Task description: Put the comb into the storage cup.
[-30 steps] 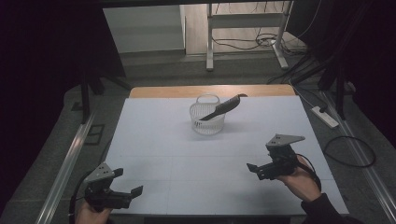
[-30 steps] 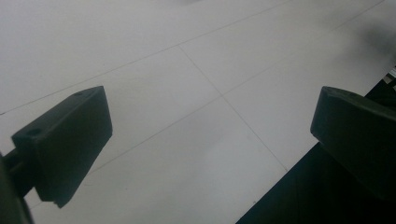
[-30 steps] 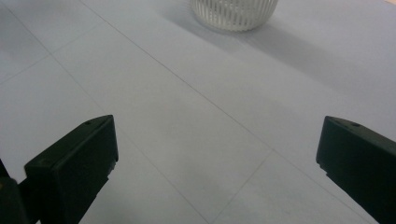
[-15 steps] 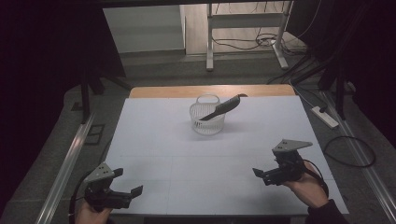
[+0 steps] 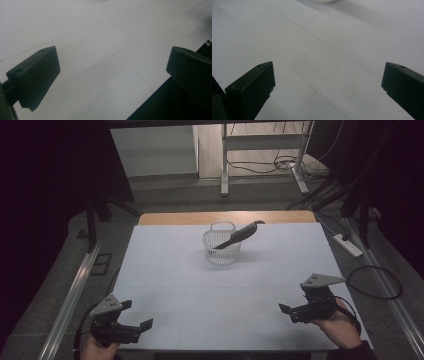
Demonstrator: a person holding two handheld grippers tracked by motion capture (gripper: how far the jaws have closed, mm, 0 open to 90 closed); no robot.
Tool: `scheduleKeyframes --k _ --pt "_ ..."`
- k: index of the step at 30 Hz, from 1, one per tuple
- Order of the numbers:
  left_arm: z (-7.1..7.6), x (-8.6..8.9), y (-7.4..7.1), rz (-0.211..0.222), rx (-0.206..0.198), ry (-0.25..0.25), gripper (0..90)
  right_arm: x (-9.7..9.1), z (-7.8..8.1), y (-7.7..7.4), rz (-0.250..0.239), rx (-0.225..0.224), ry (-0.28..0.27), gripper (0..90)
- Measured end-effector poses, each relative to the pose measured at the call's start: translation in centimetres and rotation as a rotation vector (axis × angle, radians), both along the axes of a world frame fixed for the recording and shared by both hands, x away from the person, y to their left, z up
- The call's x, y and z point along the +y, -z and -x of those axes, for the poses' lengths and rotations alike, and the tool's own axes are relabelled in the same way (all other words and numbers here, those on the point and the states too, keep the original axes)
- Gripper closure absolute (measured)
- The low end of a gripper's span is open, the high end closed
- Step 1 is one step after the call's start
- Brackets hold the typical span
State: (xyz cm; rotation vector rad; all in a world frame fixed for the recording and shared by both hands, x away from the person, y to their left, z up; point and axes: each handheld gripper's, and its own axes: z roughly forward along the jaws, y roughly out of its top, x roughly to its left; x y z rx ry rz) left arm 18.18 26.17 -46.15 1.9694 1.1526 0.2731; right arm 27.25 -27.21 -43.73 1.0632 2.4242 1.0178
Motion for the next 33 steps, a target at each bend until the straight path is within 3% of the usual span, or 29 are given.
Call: scheduleKeyframes --k 33 --pt "0.0 0.0 0.0 0.001 0.000 -0.006 0.0 -4.6 3.5 0.1 -0.014 0.004 0.146 0.0"
